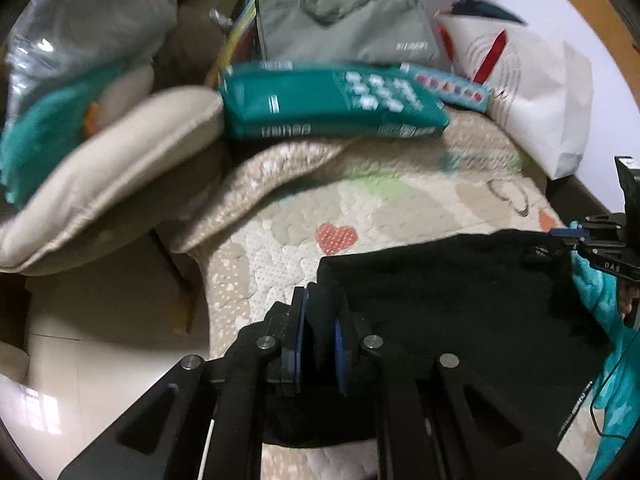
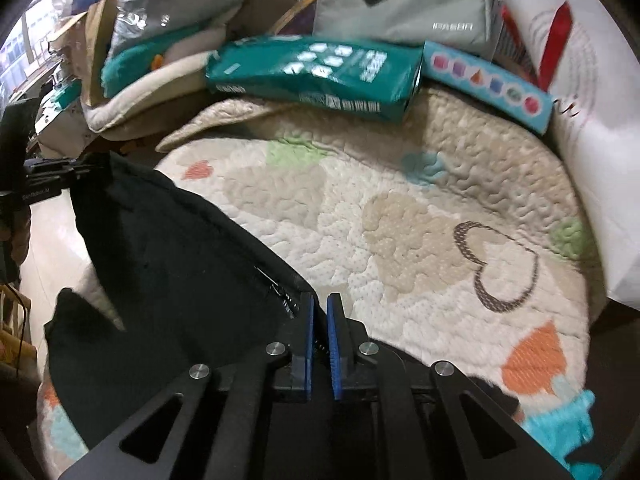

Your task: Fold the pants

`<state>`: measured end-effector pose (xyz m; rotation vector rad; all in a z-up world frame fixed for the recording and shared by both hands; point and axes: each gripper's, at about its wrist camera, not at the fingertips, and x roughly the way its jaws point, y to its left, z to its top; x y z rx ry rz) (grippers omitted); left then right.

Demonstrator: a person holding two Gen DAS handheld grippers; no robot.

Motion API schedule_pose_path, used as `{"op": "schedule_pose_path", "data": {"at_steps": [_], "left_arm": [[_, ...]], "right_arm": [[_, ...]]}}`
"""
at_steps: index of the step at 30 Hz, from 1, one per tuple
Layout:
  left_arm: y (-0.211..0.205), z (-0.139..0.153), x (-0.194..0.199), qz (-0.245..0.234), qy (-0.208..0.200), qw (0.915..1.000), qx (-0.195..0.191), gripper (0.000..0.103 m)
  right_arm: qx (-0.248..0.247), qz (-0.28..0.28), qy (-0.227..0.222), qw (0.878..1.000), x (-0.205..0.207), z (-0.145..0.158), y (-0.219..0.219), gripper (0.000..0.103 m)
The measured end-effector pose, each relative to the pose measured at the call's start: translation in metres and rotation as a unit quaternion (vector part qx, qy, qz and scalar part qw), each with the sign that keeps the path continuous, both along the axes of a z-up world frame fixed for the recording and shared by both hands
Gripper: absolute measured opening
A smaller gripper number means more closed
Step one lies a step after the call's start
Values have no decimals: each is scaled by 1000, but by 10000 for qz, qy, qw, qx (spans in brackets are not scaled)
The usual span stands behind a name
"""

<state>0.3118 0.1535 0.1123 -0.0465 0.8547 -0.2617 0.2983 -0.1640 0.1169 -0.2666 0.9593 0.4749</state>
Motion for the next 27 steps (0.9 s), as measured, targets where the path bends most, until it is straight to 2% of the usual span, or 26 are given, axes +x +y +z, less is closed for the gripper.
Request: {"op": "schedule_pose_path", "data": {"at_steps": [3, 7, 12, 15, 18, 19, 20, 23, 24, 26, 27], "left_arm": [[2, 20, -36, -27, -228, 9997, 54, 12], [2, 28, -91, -42, -385, 9991, 158, 12], [-5, 12, -160, -79, -257, 9989, 384, 12], [-14, -9, -192, -117, -43, 9961, 872, 16], [-18, -31, -212, -94, 219, 9884, 1497, 25], [-17, -36, -217, -72, 315, 9856, 1660, 32], [-12, -39, -222, -42, 404, 9848, 1689, 41], [8, -37, -235, 203, 576, 9858, 1562, 55], [14, -34, -239, 297, 603, 9867, 1477, 57], [29, -26, -249, 552, 629, 9879, 1303, 62], [34, -24, -250, 706, 630, 9860, 1370, 62]], "right_arm": [[5, 27, -34, 10000, -35, 11, 0, 3], [63, 61, 14, 10000, -85, 11, 2, 3], [46, 156, 327, 9993, -148, -11, 4, 2], [-137, 307, 705, 9969, -184, -39, 9, 2], [-449, 446, 1072, 9922, -204, -65, 13, 2], [-579, 504, 1165, 9902, -211, -73, 15, 2], [-751, 585, 1223, 9879, -218, -78, 17, 3], [-916, 772, 1220, 9853, -232, -78, 21, 4], [-901, 760, 1177, 9860, -233, -74, 20, 6], [-737, 620, 1072, 9896, -232, -61, 13, 25], [-610, 490, 958, 9923, -231, -52, 8, 51]]}}
